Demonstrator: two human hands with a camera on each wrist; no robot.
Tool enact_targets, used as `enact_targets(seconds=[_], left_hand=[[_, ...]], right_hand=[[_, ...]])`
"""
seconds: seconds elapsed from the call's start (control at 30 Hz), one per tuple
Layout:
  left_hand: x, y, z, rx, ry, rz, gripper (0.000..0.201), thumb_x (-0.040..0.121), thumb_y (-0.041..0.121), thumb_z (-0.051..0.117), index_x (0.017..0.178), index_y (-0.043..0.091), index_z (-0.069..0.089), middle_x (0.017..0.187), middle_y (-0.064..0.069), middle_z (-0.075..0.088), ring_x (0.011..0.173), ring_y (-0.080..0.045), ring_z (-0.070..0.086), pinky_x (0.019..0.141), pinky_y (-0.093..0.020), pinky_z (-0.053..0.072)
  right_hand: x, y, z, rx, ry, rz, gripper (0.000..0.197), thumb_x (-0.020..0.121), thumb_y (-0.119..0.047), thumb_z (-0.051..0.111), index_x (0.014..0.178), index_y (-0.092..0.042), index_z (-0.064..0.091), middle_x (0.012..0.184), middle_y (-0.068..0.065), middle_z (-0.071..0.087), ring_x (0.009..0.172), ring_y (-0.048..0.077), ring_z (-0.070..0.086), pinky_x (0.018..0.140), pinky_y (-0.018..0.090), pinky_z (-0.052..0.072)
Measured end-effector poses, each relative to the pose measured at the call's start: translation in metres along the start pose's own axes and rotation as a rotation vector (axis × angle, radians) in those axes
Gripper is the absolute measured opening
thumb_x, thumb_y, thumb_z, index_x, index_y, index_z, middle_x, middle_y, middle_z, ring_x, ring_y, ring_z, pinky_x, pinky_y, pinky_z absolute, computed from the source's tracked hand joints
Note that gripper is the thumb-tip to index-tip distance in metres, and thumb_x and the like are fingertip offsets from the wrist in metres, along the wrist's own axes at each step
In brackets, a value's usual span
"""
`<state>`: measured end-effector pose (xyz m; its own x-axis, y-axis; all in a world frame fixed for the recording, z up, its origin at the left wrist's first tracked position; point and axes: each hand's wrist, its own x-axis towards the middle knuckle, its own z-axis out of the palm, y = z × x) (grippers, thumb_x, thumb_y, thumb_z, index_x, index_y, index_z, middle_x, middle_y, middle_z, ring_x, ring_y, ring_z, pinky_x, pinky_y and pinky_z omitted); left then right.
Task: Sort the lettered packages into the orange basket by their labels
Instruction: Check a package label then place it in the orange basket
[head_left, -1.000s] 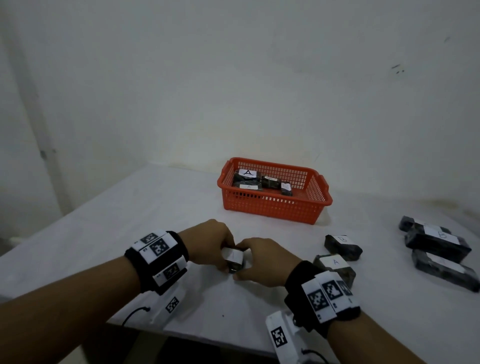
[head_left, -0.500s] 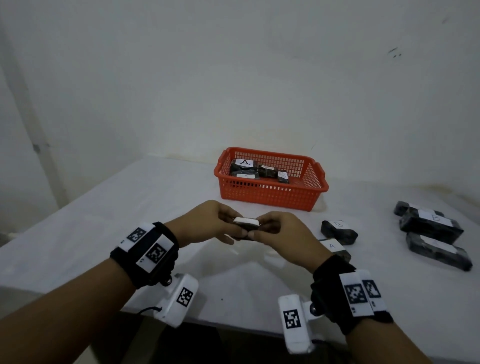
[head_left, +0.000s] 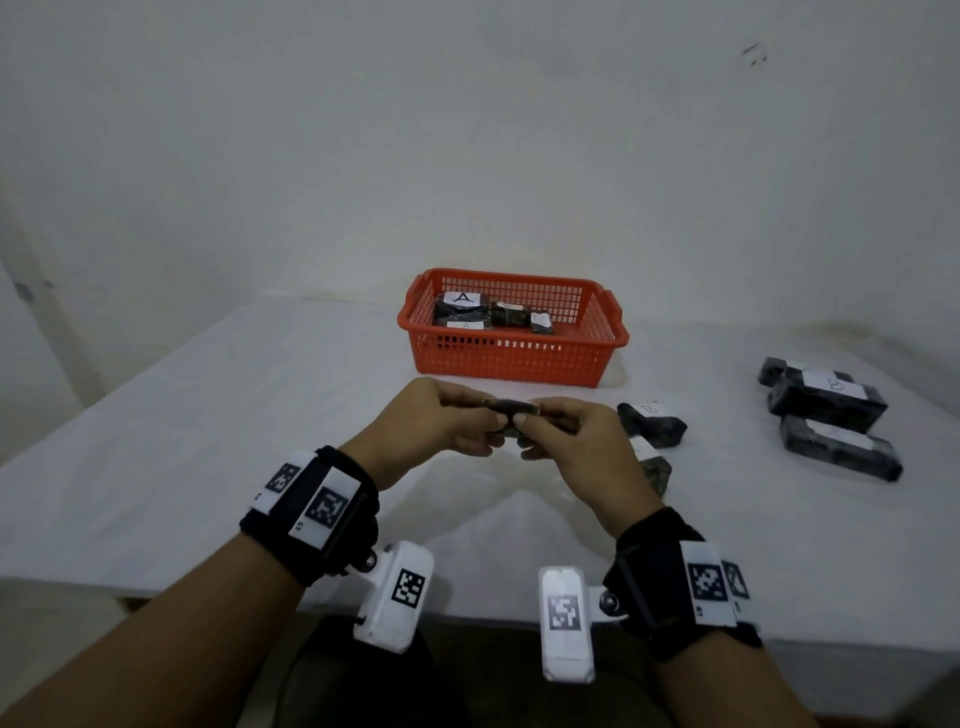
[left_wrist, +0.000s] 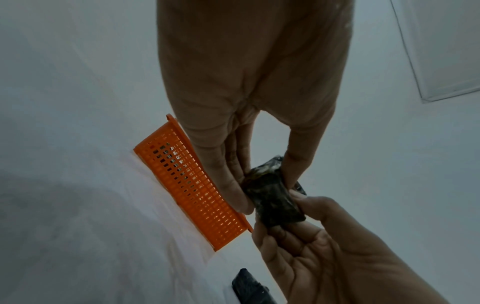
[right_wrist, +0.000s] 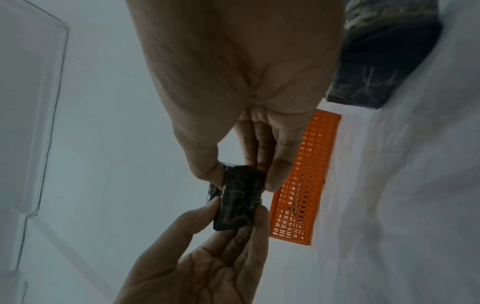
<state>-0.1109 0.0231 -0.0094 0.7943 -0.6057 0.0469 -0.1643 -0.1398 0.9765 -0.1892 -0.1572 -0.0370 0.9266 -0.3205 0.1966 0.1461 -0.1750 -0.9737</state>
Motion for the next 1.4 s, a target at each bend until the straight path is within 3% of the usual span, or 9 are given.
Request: enact_targets(seconds=[0.2,0.4,0.53,0.73,0.9,1.07,1.17,1.3,1.4], left_hand=[[0.003,-0.001,0.009,0.032,0.057,-0.002,0.018,0.093,0.006,0.070,0.108,0.001,0.079,0.097,-0.016,0.080,0.092,-0.028,0.079,0.087,-0.039,0.065],[-0.002,0.000,0.018,0.014,0.023,0.001,0.018,0.096,0.009,0.068,0.110,0.003,0.078,0.099,-0.012,0.081,0.092,-0.023,0.079,0.078,-0.028,0.064],[-0.004,0.000,0.019,0.016,0.067,0.026,0.018,0.094,0.007,0.069,0.110,0.003,0.078,0.096,-0.011,0.081,0.088,-0.022,0.079,0.073,-0.025,0.063],[-0.006,-0.002,0.021,0.039,0.033,0.044,0.024,0.092,0.004,0.073,0.115,0.008,0.077,0.101,-0.006,0.081,0.091,-0.017,0.079,0.076,-0.021,0.061],[-0.008,-0.007,0.024,0.144,0.086,0.081,0.033,0.084,0.006,0.082,0.114,0.017,0.076,0.105,0.004,0.080,0.095,-0.008,0.077,0.082,-0.021,0.060],[-0.011,-0.007,0.027,0.090,0.003,0.083,0.048,0.082,0.009,0.085,0.126,0.021,0.070,0.116,0.006,0.077,0.104,-0.009,0.075,0.089,-0.026,0.061],[-0.013,-0.006,0.033,-0.008,-0.006,0.067,0.034,0.094,0.018,0.073,0.128,0.014,0.071,0.116,0.001,0.078,0.102,-0.015,0.077,0.090,-0.028,0.061],[-0.010,-0.011,0.037,-0.019,0.091,0.081,0.022,0.096,0.008,0.068,0.116,0.007,0.077,0.103,-0.005,0.081,0.094,-0.018,0.078,0.083,-0.025,0.062],[-0.010,-0.015,0.039,-0.020,0.085,0.068,0.022,0.095,0.004,0.067,0.115,0.006,0.077,0.101,-0.006,0.081,0.094,-0.019,0.079,0.084,-0.027,0.063]], right_hand=[[-0.003,0.002,-0.005,0.017,-0.017,0.010,0.017,0.094,-0.008,0.073,0.110,-0.004,0.076,0.097,0.016,0.078,0.084,0.019,0.074,0.069,0.023,0.060],[-0.007,0.005,-0.011,0.003,0.037,-0.020,0.014,0.093,-0.011,0.075,0.105,-0.006,0.079,0.091,0.012,0.080,0.083,0.022,0.076,0.067,0.023,0.059],[-0.012,0.003,-0.013,0.026,-0.002,-0.015,0.021,0.091,-0.010,0.078,0.112,-0.007,0.077,0.096,0.010,0.080,0.084,0.014,0.076,0.069,0.022,0.059],[-0.015,0.003,-0.016,0.025,0.007,-0.002,0.027,0.087,-0.003,0.079,0.114,-0.005,0.076,0.100,0.009,0.081,0.092,0.020,0.078,0.069,0.021,0.059],[-0.020,0.007,-0.017,0.084,-0.038,0.067,0.038,0.089,-0.016,0.081,0.126,-0.010,0.072,0.111,0.008,0.079,0.096,0.024,0.078,0.078,0.033,0.064],[-0.022,0.008,-0.020,0.175,-0.004,0.074,0.029,0.092,-0.010,0.076,0.120,-0.003,0.073,0.107,0.012,0.080,0.094,0.025,0.079,0.076,0.028,0.062],[-0.023,0.006,-0.021,0.178,0.008,0.031,0.027,0.089,-0.006,0.079,0.116,-0.006,0.074,0.106,0.012,0.079,0.095,0.024,0.078,0.077,0.027,0.062],[-0.024,0.007,-0.021,0.240,0.011,0.059,0.026,0.091,-0.003,0.075,0.117,-0.006,0.072,0.102,0.015,0.080,0.097,0.025,0.078,0.083,0.034,0.064],[-0.025,0.008,-0.023,0.206,0.042,0.056,0.012,0.092,-0.002,0.073,0.104,-0.005,0.075,0.096,0.013,0.081,0.092,0.024,0.079,0.081,0.033,0.065]])
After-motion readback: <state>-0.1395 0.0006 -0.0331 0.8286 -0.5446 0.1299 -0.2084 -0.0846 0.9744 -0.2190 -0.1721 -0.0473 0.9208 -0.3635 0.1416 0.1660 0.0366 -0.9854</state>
